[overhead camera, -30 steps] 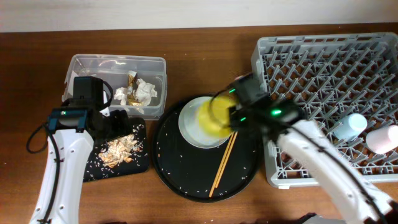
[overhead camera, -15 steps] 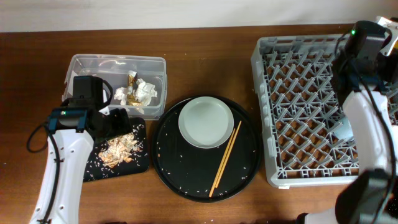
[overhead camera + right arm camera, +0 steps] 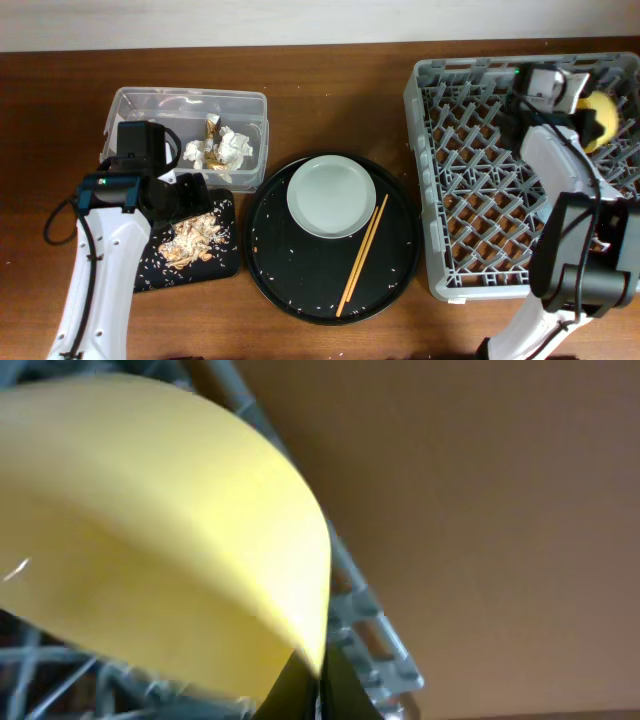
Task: Sort waste into correct bins and load items into the dishwasher rack
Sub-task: 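Place the yellow bowl on its side in the rack, then grasp the white plate with the right gripper, then stand the white plate upright in the rack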
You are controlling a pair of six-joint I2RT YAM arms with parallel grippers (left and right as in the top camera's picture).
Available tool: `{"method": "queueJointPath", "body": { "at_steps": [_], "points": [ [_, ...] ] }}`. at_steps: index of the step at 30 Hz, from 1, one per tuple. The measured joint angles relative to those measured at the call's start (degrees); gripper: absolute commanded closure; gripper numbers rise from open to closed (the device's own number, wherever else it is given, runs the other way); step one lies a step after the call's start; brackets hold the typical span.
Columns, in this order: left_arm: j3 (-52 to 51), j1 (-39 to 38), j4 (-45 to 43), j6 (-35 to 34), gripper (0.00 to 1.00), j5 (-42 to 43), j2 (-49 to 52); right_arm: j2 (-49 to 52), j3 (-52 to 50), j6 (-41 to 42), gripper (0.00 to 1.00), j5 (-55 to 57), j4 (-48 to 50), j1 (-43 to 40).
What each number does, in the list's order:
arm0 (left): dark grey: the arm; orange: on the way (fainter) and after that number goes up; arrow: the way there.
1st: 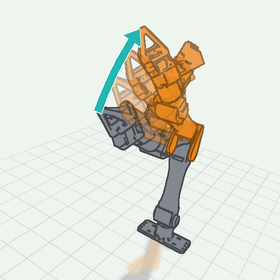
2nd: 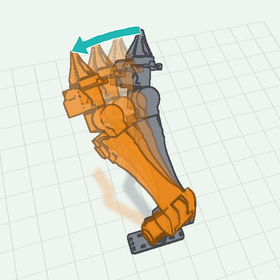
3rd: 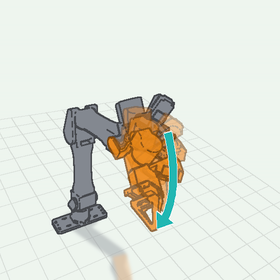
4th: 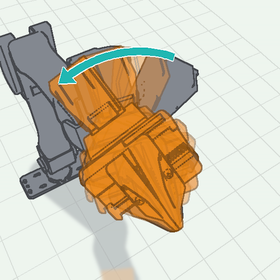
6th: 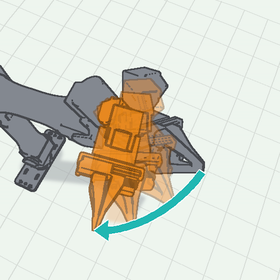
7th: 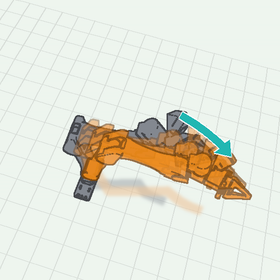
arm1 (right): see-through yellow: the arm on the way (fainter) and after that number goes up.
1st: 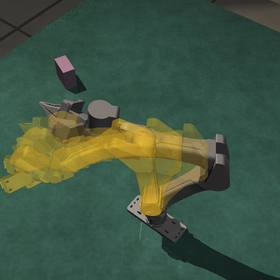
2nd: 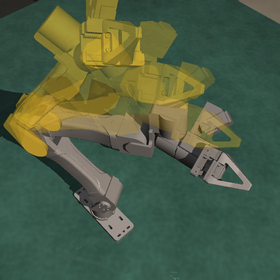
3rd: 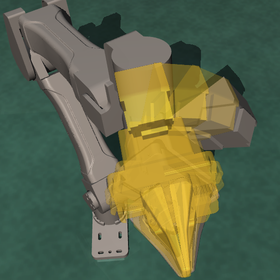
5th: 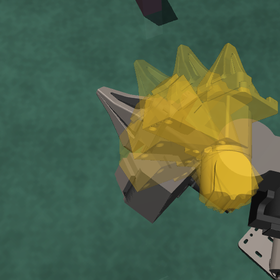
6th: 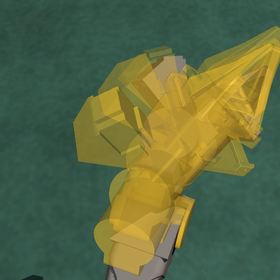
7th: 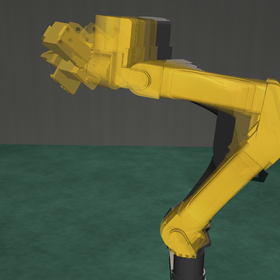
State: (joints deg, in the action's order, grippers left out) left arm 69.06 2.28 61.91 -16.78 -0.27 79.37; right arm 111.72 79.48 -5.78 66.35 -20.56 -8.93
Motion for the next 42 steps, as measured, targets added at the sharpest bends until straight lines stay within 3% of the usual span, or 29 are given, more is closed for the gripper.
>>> {"method": "queueJointPath", "body": {
  "at_steps": [3,10,12,15,17,23,26,32,34,36,42],
  "points": [
    [0.00,0.00,-0.04,0.00,0.22,0.07,0.00,0.92,-0.15,5.14,0.57,-4.48,-6.08,3.23],
    [0.00,0.00,-0.09,0.00,0.21,0.26,0.00,-3.58,-0.55,7.21,0.39,-10.16,-11.96,11.72],
    [0.00,0.00,-0.09,0.00,0.18,0.28,0.00,-10.32,-0.52,7.50,0.38,-16.22,-16.74,14.95],
    [0.00,0.00,-0.15,-0.15,0.18,0.28,0.00,-17.18,-0.35,8.11,0.38,-38.91,-23.43,19.78],
    [0.00,0.00,-0.22,-0.17,0.18,0.28,0.00,-16.48,-0.35,10.51,0.38,-54.80,-26.27,22.97],
    [0.00,0.00,-0.20,-0.17,0.18,0.28,0.00,-6.29,-0.37,15.96,0.39,-67.78,-26.69,29.97],
    [0.00,0.00,-0.20,-0.17,0.18,0.28,0.00,-2.25,-0.37,17.90,0.46,-68.70,-26.80,30.03],
    [0.00,0.00,-0.20,-0.20,0.18,0.28,0.00,3.41,-0.37,19.56,0.78,-73.46,-26.62,30.03],
    [0.00,0.00,-0.20,-0.17,0.18,0.28,0.00,3.74,-0.37,19.61,0.82,-74.01,-26.64,30.03],
    [0.00,0.00,-0.20,-0.20,0.18,0.28,0.00,3.74,-0.42,19.91,0.94,-74.05,-26.62,30.03],
    [0.00,0.00,-0.20,-0.17,0.18,0.28,0.00,3.72,-0.94,21.29,0.96,-74.95,-26.47,30.14]
  ]
}}
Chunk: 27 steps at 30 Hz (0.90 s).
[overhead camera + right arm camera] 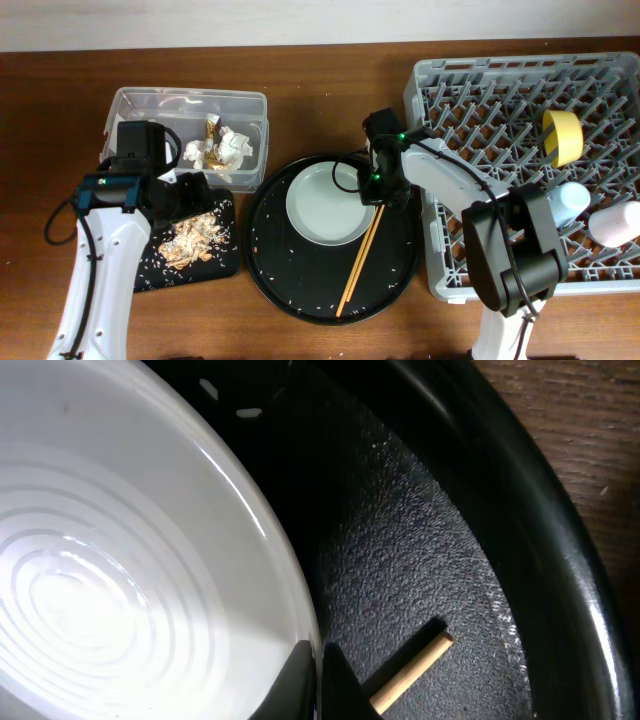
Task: Sort waste into correct bins and load items into the dishwasher rack
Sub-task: 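Stand the white plate upright in the rack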
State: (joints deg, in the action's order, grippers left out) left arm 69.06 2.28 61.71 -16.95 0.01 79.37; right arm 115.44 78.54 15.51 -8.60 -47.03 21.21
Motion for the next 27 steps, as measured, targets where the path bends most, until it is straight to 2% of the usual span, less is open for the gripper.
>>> {"method": "queueJointPath", "body": {
  "at_steps": [3,5,8,11,13,16,23,26,27],
  "points": [
    [0.00,0.00,0.00,-0.02,0.18,0.00,0.00,-1.03,2.12,0.13,0.96,0.52,-4.11,-0.28],
    [0.00,0.00,0.02,-0.02,0.18,0.00,0.00,-4.90,7.08,-0.31,0.96,5.38,-7.54,-1.49],
    [0.00,0.00,0.00,0.00,0.18,0.00,0.00,-13.75,13.70,-3.26,0.96,16.15,-6.99,-5.03],
    [0.00,0.00,-0.02,-0.02,0.17,0.00,0.00,-21.62,16.76,-8.24,0.96,34.49,-2.54,-8.63],
    [0.00,0.00,-0.04,0.00,0.17,0.00,0.00,-21.92,16.92,-11.74,0.96,48.17,0.26,-10.88],
    [0.00,0.00,-0.57,0.00,0.17,0.00,0.00,-19.74,16.90,-13.49,0.96,60.30,2.16,-13.99],
    [0.00,0.00,-0.90,-0.02,0.17,0.00,0.00,-9.97,16.09,-14.08,0.96,65.53,2.21,-19.56],
    [0.00,0.00,-0.94,-0.02,0.17,0.02,0.00,-8.87,15.41,-13.11,0.96,61.53,0.46,-19.23],
    [0.00,0.00,-1.07,-0.02,0.16,0.02,0.00,-8.87,15.28,-12.15,0.85,58.99,-0.90,-18.82]
  ]
}}
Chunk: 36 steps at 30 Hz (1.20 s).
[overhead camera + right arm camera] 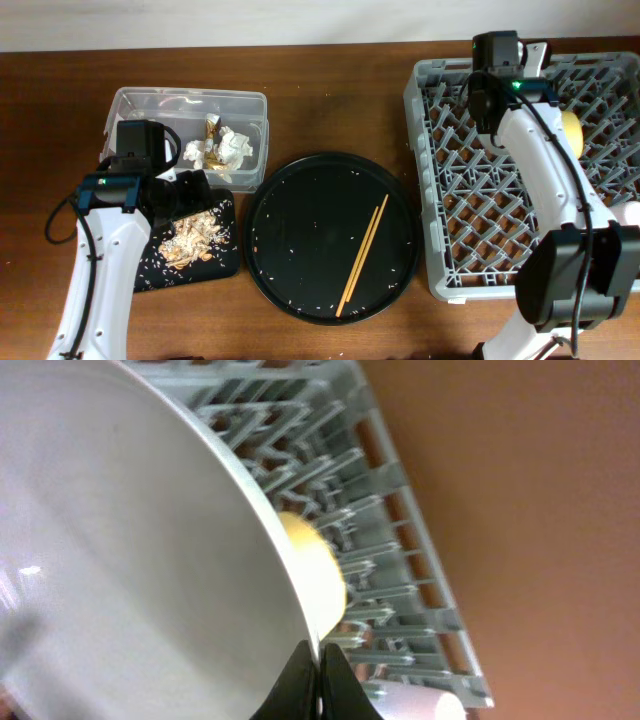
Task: Sort waste into correct bins and load items into the dishwasher rack
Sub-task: 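Stand the white plate upright in the rack, then grasp the wooden chopsticks on the round tray with the right gripper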
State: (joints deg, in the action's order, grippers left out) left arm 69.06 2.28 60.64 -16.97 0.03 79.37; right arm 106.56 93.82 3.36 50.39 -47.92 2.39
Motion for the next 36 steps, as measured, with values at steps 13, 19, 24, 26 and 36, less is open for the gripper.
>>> {"method": "queueJointPath", "body": {
  "at_steps": [13,19,24,26,36],
  "points": [
    [0.00,0.00,-0.07,0.00,0.13,0.15,0.00,-15.52,0.92,9.94,0.68,-43.82,-21.64,1.62],
    [0.00,0.00,-0.04,0.00,0.13,0.20,0.00,-14.73,-7.91,12.87,0.68,-59.43,-20.37,12.87],
    [0.00,0.00,-0.07,0.00,0.13,0.17,0.00,-13.73,-27.63,23.87,0.69,-61.42,-5.95,24.00],
    [0.00,0.00,0.04,0.00,0.13,0.17,0.00,-13.42,-32.85,26.99,0.69,-60.83,-1.79,25.81],
    [0.00,0.00,0.02,0.00,0.13,0.17,0.00,-4.17,-35.04,29.88,0.69,-60.39,0.66,26.27]
  ]
}}
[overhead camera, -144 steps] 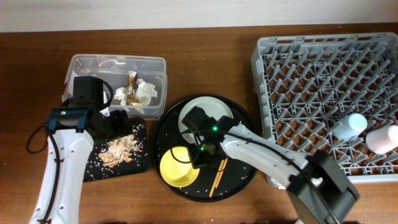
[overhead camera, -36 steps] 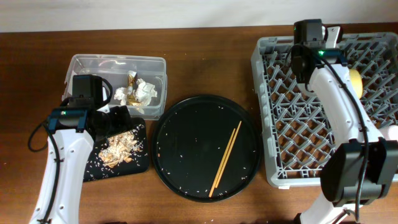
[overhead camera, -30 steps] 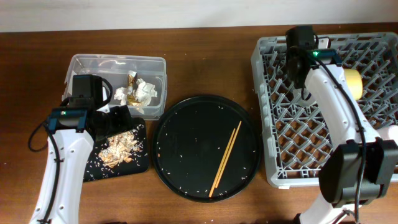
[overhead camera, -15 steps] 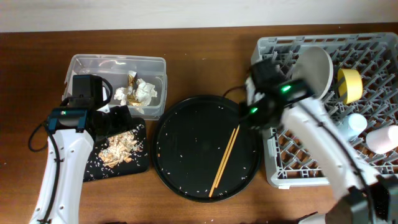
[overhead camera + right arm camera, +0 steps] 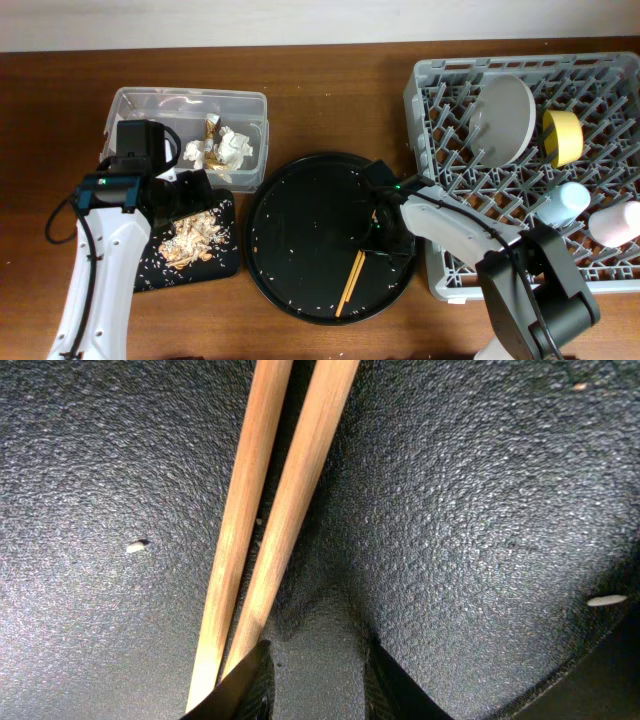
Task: Sort waste into correct bins and load items into the dishwasher rack
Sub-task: 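Grasp the wooden chopsticks on the round tray with the right gripper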
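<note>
Two wooden chopsticks lie side by side on the black round tray; overhead, their lower part shows below my right arm. My right gripper is open just above the tray floor, and the chopsticks run past its left finger, not between the two. A white plate stands on edge in the grey dishwasher rack, with a yellow cup to its right. My left gripper hovers over the black bin of food scraps; its jaws are not discernible.
A clear plastic bin holding crumpled paper sits at the back left. Two white containers lie at the rack's right side. Rice grains are scattered across the tray floor.
My right gripper held the white plate over the rack's back left corner. The plate now stands in the rack, and the gripper is open, low over the tray beside the chopsticks. The left arm is unchanged.
My right gripper was at the rack's far right with the yellow cup. Then the cup stood in the rack and the gripper was at the plate's rim on the tray. Then it held the plate over the rack. Now the plate is racked and the gripper is at the chopsticks.
</note>
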You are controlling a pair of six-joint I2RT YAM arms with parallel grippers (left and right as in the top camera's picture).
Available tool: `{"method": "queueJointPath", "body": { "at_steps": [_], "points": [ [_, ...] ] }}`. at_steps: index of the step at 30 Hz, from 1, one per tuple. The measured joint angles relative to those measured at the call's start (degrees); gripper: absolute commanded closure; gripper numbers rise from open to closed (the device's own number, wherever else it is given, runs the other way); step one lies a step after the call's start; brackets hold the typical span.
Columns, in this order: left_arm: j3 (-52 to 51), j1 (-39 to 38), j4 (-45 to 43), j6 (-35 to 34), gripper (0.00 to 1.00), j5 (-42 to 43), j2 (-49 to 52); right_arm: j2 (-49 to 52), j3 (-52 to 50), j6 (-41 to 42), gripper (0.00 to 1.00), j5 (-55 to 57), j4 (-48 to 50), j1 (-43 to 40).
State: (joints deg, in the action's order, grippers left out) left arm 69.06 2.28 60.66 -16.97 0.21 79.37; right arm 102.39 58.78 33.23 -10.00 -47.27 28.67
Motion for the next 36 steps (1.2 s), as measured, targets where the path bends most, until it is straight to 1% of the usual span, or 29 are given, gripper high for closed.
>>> {"method": "queueJointPath", "body": {
  "at_steps": [3,5,7,13,16,21,26,30,32,34,36],
  "points": [
    [0.00,0.00,0.00,0.00,0.13,0.00,0.00,0.00,0.00,0.00,0.69,-0.85,0.07,-0.02],
    [0.00,0.00,0.00,0.00,0.13,0.00,0.00,0.00,0.00,0.04,0.72,-2.73,0.15,-0.02],
    [0.00,0.00,0.00,0.00,0.13,0.00,0.00,-0.02,0.04,0.20,0.72,-3.72,-1.99,-0.02],
    [0.00,0.00,0.00,0.00,0.13,0.00,0.00,-1.40,2.14,0.37,0.69,-2.69,-1.42,-0.02],
    [0.00,0.00,0.00,0.00,0.13,0.00,0.00,-1.38,2.14,0.66,0.69,-1.75,-0.39,0.00],
    [0.00,0.00,0.00,0.00,0.13,0.00,0.00,1.40,2.21,1.22,0.69,-1.07,1.31,-0.02],
    [0.00,0.00,0.00,0.00,0.13,0.00,0.00,2.10,2.62,1.27,0.68,-1.36,1.68,0.00],
    [0.00,0.00,0.00,0.00,0.13,0.00,0.00,2.27,2.78,5.25,0.68,-1.11,1.46,0.00],
    [0.00,0.00,0.02,0.00,0.13,0.31,0.00,2.27,2.84,7.54,0.71,0.17,1.33,0.04],
    [0.00,0.00,0.11,0.00,0.13,0.68,0.00,2.27,2.93,8.76,0.77,2.08,0.17,0.09],
    [0.00,0.00,0.17,0.00,0.13,0.87,0.00,2.34,2.93,9.16,0.88,3.13,-0.79,0.09]
  ]
}}
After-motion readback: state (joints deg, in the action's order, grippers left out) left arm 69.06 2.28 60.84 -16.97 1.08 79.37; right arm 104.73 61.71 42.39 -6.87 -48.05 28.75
